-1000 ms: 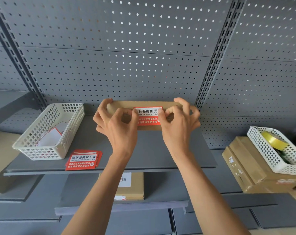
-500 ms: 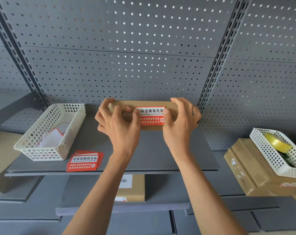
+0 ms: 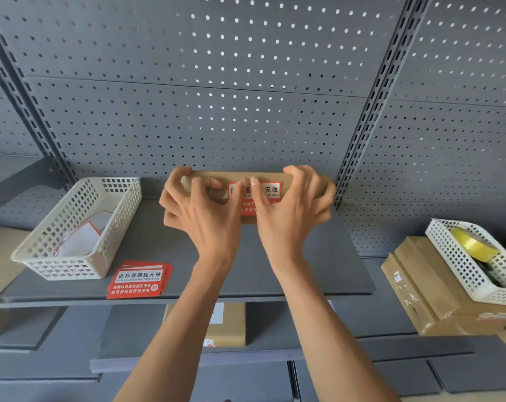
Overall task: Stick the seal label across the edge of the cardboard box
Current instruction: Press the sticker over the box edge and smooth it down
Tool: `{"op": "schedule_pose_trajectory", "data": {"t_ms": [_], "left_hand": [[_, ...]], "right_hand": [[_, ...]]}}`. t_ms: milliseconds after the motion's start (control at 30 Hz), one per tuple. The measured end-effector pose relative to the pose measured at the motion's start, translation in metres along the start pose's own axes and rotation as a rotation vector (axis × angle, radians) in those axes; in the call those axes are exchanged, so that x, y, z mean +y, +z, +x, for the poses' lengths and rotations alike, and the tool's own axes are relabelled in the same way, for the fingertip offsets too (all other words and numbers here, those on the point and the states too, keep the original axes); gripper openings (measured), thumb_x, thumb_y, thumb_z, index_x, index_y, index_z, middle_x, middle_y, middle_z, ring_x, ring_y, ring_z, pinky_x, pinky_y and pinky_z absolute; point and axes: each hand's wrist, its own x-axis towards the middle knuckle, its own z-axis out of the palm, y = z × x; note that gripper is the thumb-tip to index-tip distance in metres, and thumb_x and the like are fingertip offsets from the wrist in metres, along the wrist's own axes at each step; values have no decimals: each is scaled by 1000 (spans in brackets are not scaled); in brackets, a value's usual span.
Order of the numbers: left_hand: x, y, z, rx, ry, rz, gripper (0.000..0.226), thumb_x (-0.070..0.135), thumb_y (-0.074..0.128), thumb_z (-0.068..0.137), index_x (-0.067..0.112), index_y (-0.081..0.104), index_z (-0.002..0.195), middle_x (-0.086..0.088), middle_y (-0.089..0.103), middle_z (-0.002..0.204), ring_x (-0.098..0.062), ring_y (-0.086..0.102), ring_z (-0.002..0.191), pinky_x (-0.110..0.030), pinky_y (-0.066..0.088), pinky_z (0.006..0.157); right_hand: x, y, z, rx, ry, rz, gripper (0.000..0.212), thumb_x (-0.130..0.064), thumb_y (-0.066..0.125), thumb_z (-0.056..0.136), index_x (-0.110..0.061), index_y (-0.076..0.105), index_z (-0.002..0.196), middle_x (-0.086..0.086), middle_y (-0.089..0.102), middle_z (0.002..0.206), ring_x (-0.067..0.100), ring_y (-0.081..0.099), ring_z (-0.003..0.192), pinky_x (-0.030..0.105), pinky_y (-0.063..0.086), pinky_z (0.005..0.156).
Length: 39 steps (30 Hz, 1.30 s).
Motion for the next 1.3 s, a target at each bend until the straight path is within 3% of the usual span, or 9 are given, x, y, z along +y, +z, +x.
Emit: {"op": "schedule_pose_trajectory", "data": {"t_ms": [333,600,1000,1133,1300], "left_hand": [[-1,0,0,-13,-12,-45,27,55,73,80,30,61,76,10,40,140,-25,30,133,-49,27,104],[-1,-2,1,-19,-34,-75,17,46,69,85,31,67,78,11,41,138,-23,30,132,-49,27,104],[0,-4,2,-28,-37,-113,8,35,65,86,35,61,78,9,40,137,-23,30,133,-46,24,102],[1,-4,2,-29,-31,-90,10,42,66,86,34,63,80,8,40,137,-24,30,133,-45,24,103],[2,-4,3,-50,-22,-40,29,57,76,75,32,64,85,7,40,139,-25,31,133,-43,24,103]], "right_hand": [[2,0,1,13,5,42,42,-58,63,87,-29,57,116,-9,52,133,33,32,137,50,32,99],[5,1,3,32,58,106,19,-38,59,93,-31,62,111,-12,54,131,28,32,135,53,32,102],[7,-2,7,14,84,161,16,-28,56,95,-35,65,108,-16,55,128,23,31,133,49,33,98],[6,-2,7,13,87,153,18,-39,55,95,-35,65,109,-17,54,129,23,31,133,48,32,99],[5,-3,6,-19,35,110,39,-60,62,83,-35,62,113,-17,52,130,24,31,135,39,28,94]]}}
